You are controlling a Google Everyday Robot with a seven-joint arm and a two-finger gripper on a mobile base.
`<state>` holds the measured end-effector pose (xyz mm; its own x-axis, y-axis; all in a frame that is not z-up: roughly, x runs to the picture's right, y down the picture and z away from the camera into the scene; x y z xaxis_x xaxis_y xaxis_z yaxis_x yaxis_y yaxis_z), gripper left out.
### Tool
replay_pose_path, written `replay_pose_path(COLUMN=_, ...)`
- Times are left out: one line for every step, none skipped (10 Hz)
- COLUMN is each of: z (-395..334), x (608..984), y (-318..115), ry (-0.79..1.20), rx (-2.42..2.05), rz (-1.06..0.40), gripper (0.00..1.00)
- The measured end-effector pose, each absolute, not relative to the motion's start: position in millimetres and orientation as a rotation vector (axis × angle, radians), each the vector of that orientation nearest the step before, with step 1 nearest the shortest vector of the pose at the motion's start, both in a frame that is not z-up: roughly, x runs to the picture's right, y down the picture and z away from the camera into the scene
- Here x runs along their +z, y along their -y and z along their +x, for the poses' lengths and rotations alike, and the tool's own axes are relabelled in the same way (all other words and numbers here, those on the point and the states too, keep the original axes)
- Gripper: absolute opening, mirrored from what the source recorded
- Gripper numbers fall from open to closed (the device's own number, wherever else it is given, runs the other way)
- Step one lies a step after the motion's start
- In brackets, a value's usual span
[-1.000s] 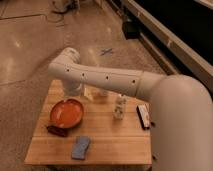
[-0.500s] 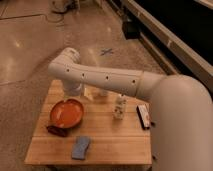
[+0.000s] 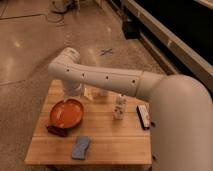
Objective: Drag the ceramic bowl in a circle
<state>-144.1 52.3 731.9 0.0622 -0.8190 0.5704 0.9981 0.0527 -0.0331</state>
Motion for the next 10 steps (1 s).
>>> replay_pose_path(z=-144.1, x=731.9, y=-52.3, ry=0.46, rx=-1.457, rz=-0.485, gripper=0.8)
replay_pose_path(z=-144.1, x=731.9, y=-52.3, ry=0.46, rx=-1.457, rz=-0.485, gripper=0.8)
replay_pose_path(z=-144.1, x=732.0, y=-52.3, ry=0.46, rx=-1.457, rz=-0.485, gripper=0.8)
replay_pose_path(z=-144.1, x=731.9, y=-52.3, ry=0.46, rx=-1.457, rz=-0.485, gripper=0.8)
replay_pose_path(z=-144.0, x=732.0, y=-52.3, ry=0.46, rx=-1.457, rz=-0.485, gripper=0.8)
replay_pose_path(z=-144.1, x=732.0, y=-52.3, ry=0.46, rx=-1.457, rz=-0.485, gripper=0.8)
replay_pose_path(z=-144.1, x=731.9, y=-52.3, ry=0.46, rx=-1.457, rz=-0.485, gripper=0.8)
replay_pose_path(z=-144.8, x=731.9, y=-51.1, ry=0.46, rx=-1.457, rz=-0.483, gripper=0.8)
replay_pose_path(z=-147.0, x=733.5, y=-52.0, ry=0.472, rx=-1.469, rz=-0.487, gripper=0.8)
replay_pose_path(z=-152.6, x=738.5, y=-60.3, ry=0.506, rx=-1.488, rz=-0.503, gripper=0.8)
